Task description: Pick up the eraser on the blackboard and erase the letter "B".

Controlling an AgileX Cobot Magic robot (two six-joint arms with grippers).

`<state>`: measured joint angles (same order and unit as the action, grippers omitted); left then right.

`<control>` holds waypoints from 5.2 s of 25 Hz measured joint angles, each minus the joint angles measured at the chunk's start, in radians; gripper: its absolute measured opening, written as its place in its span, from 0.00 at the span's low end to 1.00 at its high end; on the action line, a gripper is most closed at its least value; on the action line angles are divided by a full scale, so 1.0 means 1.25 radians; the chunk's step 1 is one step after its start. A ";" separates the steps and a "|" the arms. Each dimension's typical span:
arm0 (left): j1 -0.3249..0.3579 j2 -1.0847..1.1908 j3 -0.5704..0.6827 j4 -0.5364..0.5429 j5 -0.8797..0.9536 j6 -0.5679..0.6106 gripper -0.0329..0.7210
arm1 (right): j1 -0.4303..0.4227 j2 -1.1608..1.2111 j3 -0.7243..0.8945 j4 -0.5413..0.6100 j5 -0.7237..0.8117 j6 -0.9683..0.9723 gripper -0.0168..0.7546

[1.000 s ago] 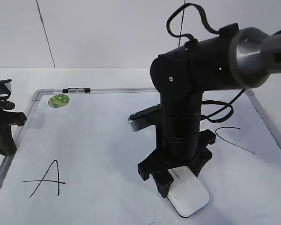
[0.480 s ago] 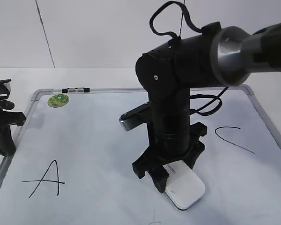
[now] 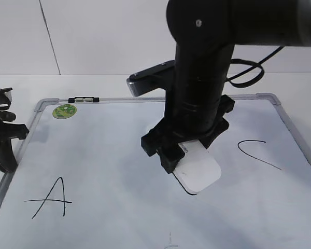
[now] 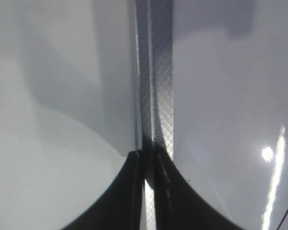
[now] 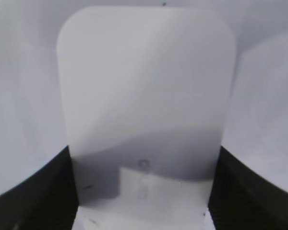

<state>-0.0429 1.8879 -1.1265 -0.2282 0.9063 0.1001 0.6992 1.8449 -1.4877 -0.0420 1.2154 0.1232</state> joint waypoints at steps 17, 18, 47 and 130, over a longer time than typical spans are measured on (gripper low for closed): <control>0.000 0.000 0.000 0.001 0.002 0.000 0.06 | 0.124 -0.033 0.169 0.027 -0.134 -0.001 0.71; 0.000 0.000 0.000 0.001 0.002 0.000 0.06 | 0.126 -0.024 0.169 0.028 -0.140 -0.001 0.71; 0.000 0.002 -0.001 -0.002 0.005 0.007 0.16 | 0.126 0.067 0.166 0.024 -0.160 -0.001 0.71; 0.000 0.002 -0.001 0.004 0.015 0.000 0.06 | -0.107 0.087 0.149 0.006 -0.170 0.044 0.71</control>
<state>-0.0429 1.8899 -1.1279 -0.2237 0.9245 0.1006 0.5657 1.9534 -1.3020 -0.0344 1.0023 0.1786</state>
